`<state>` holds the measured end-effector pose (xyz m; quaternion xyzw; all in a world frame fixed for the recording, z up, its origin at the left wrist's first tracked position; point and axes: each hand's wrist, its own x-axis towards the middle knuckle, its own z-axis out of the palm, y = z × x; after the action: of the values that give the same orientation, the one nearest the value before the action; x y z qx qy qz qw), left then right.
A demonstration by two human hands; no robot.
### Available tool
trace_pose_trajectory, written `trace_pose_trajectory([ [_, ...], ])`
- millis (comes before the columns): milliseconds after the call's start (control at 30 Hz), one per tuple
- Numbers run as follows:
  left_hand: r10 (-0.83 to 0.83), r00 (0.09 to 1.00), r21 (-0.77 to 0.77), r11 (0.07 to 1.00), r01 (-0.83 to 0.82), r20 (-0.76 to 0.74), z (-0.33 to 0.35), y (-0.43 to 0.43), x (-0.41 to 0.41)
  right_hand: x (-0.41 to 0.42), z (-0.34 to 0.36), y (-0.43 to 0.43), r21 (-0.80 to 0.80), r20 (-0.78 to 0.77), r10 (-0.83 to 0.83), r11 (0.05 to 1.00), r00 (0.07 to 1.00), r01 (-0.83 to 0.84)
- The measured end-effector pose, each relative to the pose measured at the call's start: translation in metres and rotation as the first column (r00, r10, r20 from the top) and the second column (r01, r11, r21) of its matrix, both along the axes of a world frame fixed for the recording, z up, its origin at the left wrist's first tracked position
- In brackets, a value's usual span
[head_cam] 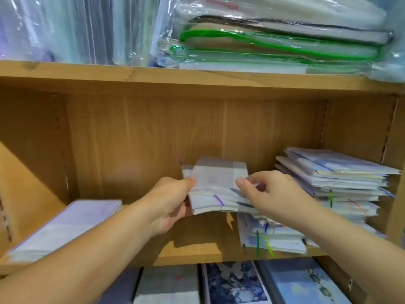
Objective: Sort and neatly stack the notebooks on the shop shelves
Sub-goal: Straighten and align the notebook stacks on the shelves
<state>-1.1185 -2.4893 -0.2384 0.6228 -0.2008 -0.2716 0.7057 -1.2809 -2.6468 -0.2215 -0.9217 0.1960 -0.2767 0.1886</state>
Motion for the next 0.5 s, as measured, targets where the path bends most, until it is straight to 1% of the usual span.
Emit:
trace_pose_trajectory([
  [67,0.051,0.997,0.050,0.997,-0.054,0.050,-0.005,0.044,0.006,0.026,-0.010,0.027,0.222,-0.052,0.096,0.971,0.994,-0.082],
  [133,0.106,0.989,0.091,0.989,-0.115,0.103,-0.015,0.078,0.007,0.053,-0.028,0.053,0.454,-0.099,0.184,0.883,0.978,-0.120],
  [167,0.128,0.983,0.126,0.981,-0.145,0.135,-0.023,0.089,0.006,0.063,-0.041,0.065,0.521,-0.125,0.210,0.846,0.970,-0.116],
  [200,0.148,0.970,0.177,0.967,-0.183,0.194,-0.032,0.097,0.007,0.072,-0.053,0.074,0.530,-0.156,0.226,0.840,0.961,-0.111],
  [233,0.155,0.951,0.246,0.943,-0.223,0.268,-0.041,0.102,0.009,0.080,-0.065,0.081,0.488,-0.194,0.227,0.866,0.954,-0.107],
  [300,0.100,0.928,0.384,0.891,-0.245,0.360,-0.059,0.108,0.017,0.087,-0.083,0.085,0.337,-0.244,0.195,0.935,0.950,-0.106],
  [333,0.047,0.914,0.451,0.859,-0.243,0.403,-0.065,0.111,0.022,0.088,-0.086,0.084,0.302,-0.242,0.197,0.946,0.950,-0.119],
  [367,-0.014,0.875,0.509,0.817,-0.269,0.485,-0.068,0.115,0.027,0.087,-0.087,0.082,0.296,-0.244,0.218,0.945,0.945,-0.142],
  [433,-0.146,0.734,0.560,0.747,-0.357,0.663,-0.068,0.127,0.034,0.085,-0.084,0.076,0.320,-0.290,0.312,0.923,0.905,-0.215],
  [467,-0.210,0.693,0.584,0.727,-0.361,0.689,-0.069,0.132,0.034,0.084,-0.081,0.073,0.334,-0.317,0.358,0.909,0.878,-0.250],
  [500,-0.275,0.675,0.614,0.717,-0.330,0.684,-0.071,0.136,0.031,0.082,-0.079,0.070,0.335,-0.346,0.393,0.900,0.852,-0.279],
])
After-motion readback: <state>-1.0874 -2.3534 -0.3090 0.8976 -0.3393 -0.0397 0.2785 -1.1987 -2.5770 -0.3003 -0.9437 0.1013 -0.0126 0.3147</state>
